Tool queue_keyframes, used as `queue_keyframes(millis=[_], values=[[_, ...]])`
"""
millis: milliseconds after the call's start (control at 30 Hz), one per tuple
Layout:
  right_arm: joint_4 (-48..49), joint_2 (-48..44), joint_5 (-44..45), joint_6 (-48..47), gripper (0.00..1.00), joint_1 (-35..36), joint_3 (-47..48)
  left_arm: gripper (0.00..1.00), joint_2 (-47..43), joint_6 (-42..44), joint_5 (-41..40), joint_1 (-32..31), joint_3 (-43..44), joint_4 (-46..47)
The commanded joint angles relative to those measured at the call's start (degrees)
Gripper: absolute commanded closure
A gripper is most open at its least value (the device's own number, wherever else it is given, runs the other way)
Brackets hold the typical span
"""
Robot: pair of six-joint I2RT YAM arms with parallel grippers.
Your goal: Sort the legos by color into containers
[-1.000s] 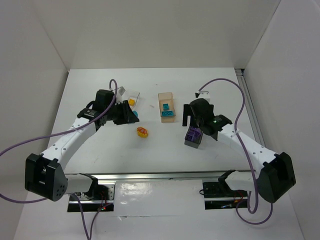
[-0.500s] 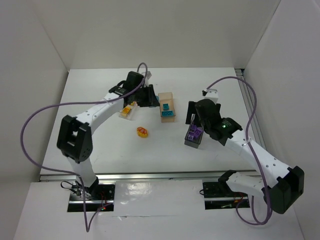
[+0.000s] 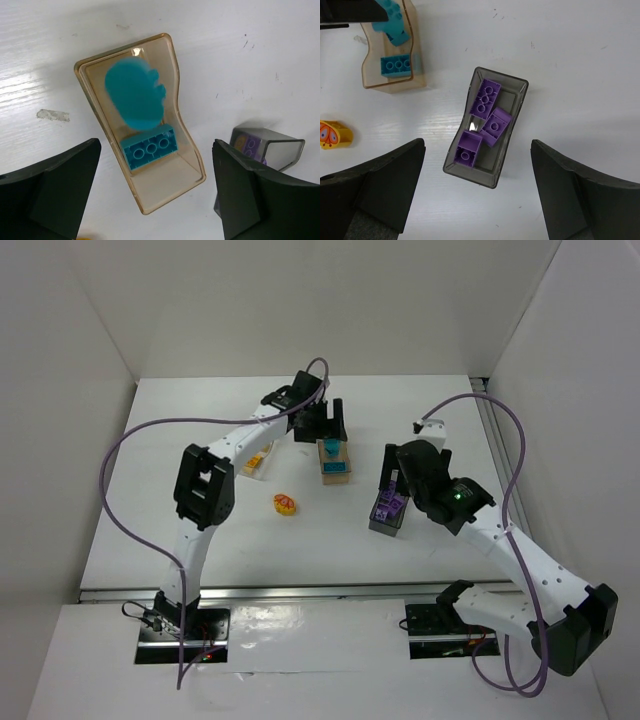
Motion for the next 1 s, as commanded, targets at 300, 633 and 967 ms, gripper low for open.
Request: queue_keyframes(millis=[300, 633, 967], values=[[14.28, 9.25, -15.54, 0.22, 0.07, 11.86, -2.42, 0.06, -35.40, 1.73, -10.58, 4.54, -20.79, -3.96], [24.31, 37.75, -16.34, -15.06, 0.01, 22.87, 10.32, 0.08, -62.75, 1.20, -11.91, 15.63, -42.11, -8.61], [26.86, 54.01, -20.64, -18.24, 0.01, 19.18, 21.48, 0.11, -66.19, 1.72, -8.21, 19.67, -45.89, -9.14]])
